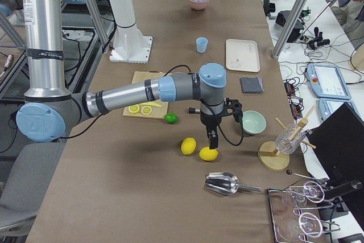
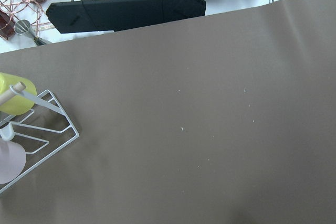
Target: Mash ice and strawberries in cup
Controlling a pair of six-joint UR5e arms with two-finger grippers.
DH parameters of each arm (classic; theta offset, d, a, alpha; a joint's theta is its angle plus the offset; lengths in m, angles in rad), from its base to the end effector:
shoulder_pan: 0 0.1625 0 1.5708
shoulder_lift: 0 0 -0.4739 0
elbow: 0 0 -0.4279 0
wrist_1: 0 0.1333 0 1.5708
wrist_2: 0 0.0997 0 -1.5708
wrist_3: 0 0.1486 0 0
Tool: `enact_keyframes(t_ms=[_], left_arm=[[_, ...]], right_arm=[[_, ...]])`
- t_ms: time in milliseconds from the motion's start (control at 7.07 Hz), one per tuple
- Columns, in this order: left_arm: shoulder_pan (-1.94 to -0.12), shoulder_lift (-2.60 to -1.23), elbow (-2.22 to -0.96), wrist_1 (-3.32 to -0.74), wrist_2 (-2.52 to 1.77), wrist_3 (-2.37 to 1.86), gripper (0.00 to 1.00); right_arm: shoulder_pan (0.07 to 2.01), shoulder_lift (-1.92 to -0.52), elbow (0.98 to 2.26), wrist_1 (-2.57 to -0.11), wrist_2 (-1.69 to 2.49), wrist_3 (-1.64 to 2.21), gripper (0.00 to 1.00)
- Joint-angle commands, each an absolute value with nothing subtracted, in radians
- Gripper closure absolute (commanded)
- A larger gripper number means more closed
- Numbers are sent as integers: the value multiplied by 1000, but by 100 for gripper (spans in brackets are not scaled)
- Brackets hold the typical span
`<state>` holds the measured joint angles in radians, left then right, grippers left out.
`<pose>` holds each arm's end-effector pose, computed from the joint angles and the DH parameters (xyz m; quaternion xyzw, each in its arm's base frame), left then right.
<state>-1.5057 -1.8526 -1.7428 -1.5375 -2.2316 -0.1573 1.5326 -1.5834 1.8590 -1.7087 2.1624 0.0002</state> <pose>0.0006 -0.6566 0.4965 0.1610 0.3372 0.0250 0.9272 0.0305 -0.5230 0.6284 0.0602 -0.2920 -0.0382 0.9537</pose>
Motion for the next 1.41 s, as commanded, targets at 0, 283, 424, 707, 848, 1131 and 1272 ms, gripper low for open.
enact_keyframes(t_ms=[0,283,424,707,848,1131,1272], left_arm=[[-1471,-1861,-1642,-1546,-2146,-152,2],[-1470,-1911,-1496,-1589,-2146,-153,2],[-1470,-1914,-1447,-1636,-2146,-156,2],[-1462,-1910,-1420,-1661,-2146,-157,2],[-1450,-1902,-1424,-1661,-2146,-155,2],[-1450,-1890,-1428,-1660,-2145,-155,2],[-1450,-1885,-1433,-1660,-2145,-155,2]], right_arm=[[1539,-1592,1871,-1712,2172,-2,0],[1539,-1617,1885,-1712,2172,-3,0],[1539,-1605,1885,-1720,2174,-3,0],[1539,-1612,1885,-1726,2172,-5,0],[1539,-1615,1885,-1724,2174,-5,0],[1532,-1602,1873,-1720,2189,-3,0],[1514,-1594,1858,-1718,2195,-3,0]])
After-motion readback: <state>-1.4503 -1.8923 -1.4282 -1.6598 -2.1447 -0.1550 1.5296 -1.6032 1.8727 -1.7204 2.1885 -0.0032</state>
